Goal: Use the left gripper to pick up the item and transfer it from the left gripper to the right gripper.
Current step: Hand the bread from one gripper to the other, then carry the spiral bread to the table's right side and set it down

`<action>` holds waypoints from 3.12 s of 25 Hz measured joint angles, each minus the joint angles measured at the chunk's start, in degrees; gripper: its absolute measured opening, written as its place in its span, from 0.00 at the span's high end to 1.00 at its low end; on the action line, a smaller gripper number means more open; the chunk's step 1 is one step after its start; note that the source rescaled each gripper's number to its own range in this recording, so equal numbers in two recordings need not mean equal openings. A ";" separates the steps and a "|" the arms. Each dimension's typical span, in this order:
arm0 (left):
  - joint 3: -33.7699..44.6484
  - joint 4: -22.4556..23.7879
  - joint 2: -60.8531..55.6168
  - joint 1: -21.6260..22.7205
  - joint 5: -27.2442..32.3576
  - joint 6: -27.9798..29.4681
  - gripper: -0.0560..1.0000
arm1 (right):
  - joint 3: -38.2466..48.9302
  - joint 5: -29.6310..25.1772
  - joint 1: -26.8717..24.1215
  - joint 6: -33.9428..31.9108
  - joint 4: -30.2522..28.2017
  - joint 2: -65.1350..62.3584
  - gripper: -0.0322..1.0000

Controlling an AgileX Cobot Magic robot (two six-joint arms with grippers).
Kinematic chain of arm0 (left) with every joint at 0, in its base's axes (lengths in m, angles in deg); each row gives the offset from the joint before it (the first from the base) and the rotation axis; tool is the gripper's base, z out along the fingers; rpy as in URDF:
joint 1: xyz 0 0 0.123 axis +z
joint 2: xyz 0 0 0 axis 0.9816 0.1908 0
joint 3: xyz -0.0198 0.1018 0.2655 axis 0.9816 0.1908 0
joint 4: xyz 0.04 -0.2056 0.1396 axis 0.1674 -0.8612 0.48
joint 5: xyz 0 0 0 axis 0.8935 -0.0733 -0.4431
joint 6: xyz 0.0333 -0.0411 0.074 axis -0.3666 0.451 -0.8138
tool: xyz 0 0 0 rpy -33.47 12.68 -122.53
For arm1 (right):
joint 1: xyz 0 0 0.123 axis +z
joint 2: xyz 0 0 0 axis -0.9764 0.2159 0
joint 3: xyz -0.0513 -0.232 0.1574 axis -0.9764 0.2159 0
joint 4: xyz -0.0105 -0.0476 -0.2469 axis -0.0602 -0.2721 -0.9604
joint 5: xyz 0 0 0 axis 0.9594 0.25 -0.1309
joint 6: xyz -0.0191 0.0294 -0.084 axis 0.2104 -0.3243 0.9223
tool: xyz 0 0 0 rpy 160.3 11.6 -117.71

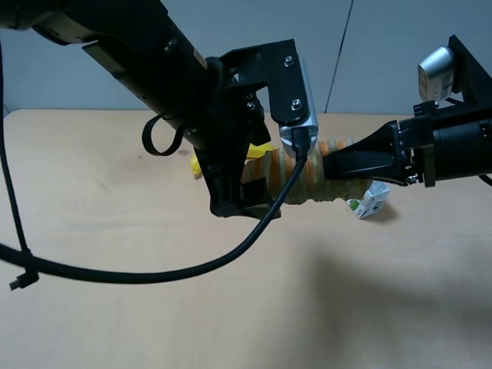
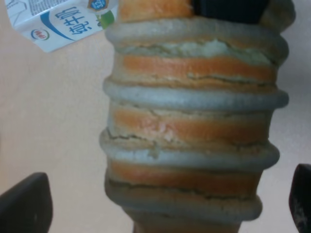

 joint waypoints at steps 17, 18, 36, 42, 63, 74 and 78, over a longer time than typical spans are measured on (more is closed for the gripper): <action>-0.35 16.97 -21.16 0.00 15.89 38.65 0.00 | 0.00 -0.53 0.00 0.00 0.00 0.00 0.93; -0.35 18.09 -22.64 0.00 18.10 40.83 0.00 | 0.00 -0.53 0.00 0.00 0.00 0.00 0.93; 24.76 22.66 -57.97 0.00 35.29 53.72 0.02 | 0.00 0.26 0.00 0.00 -1.78 0.00 0.94; 33.63 21.79 -74.30 0.00 35.01 54.22 0.02 | 0.00 1.87 0.00 0.00 -1.83 0.00 0.94; 39.00 19.31 -92.89 0.00 29.12 54.66 0.10 | 0.00 5.86 0.00 -3.07 -2.39 0.00 0.95; 39.00 19.25 -92.89 23.69 28.81 54.66 0.10 | 0.00 7.16 0.00 -7.86 -7.68 0.00 0.95; 39.00 19.20 -92.89 36.33 28.81 54.66 0.10 | 0.00 10.74 0.00 -12.32 -10.92 0.00 0.95</action>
